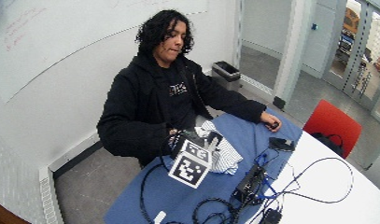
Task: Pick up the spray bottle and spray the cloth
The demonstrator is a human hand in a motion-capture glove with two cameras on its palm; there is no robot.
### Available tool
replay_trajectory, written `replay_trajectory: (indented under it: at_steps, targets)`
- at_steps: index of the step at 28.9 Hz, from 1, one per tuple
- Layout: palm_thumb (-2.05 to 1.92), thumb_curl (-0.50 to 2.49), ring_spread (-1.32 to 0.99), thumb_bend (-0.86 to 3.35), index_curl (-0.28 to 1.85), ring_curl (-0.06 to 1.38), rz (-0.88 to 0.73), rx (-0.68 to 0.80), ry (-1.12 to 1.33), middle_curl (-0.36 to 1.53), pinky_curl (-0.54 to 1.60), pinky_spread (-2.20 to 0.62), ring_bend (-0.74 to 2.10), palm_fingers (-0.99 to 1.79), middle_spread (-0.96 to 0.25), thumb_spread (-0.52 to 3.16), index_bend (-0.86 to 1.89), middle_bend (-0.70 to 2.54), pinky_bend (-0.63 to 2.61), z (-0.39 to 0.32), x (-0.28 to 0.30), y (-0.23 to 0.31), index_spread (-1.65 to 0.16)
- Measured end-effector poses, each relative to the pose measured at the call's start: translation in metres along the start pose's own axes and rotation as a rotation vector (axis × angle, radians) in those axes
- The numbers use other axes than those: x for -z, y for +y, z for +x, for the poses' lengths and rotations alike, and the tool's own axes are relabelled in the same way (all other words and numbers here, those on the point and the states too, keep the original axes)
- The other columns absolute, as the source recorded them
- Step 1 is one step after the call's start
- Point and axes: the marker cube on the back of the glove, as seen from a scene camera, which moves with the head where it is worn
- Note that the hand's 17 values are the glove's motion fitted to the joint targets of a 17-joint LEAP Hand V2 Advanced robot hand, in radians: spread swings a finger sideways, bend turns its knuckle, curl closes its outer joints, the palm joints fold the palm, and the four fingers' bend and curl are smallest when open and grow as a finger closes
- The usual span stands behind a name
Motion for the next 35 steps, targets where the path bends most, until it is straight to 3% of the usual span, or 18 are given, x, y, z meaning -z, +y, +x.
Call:
replay_trajectory:
  at_steps: [9,19,28,35]
  targets:
    - [1.08,0.67,-0.22,-0.02,0.57,0.53,-0.205,-0.207,0.313,0.58,0.47,-0.28,0.73,1.31,-0.17,-0.02,0.33,0.65,0.48,0.003,-0.05,-0.002,-0.27]
    - [1.09,0.68,-0.22,-0.02,0.58,0.53,-0.34,-0.331,0.535,0.58,0.47,-0.27,0.73,1.3,-0.17,-0.01,0.3,0.64,0.49,0.024,-0.095,-0.012,-0.27]
    - [1.09,0.69,-0.21,-0.02,0.6,0.53,-0.376,-0.346,0.567,0.58,0.47,-0.27,0.72,1.29,-0.17,0.01,0.29,0.64,0.48,0.024,-0.107,-0.016,-0.28]
    - [1.09,0.7,-0.21,-0.02,0.61,0.53,-0.288,-0.221,0.533,0.59,0.47,-0.27,0.72,1.29,-0.17,0.02,0.27,0.64,0.48,-0.021,-0.088,-0.015,-0.28]
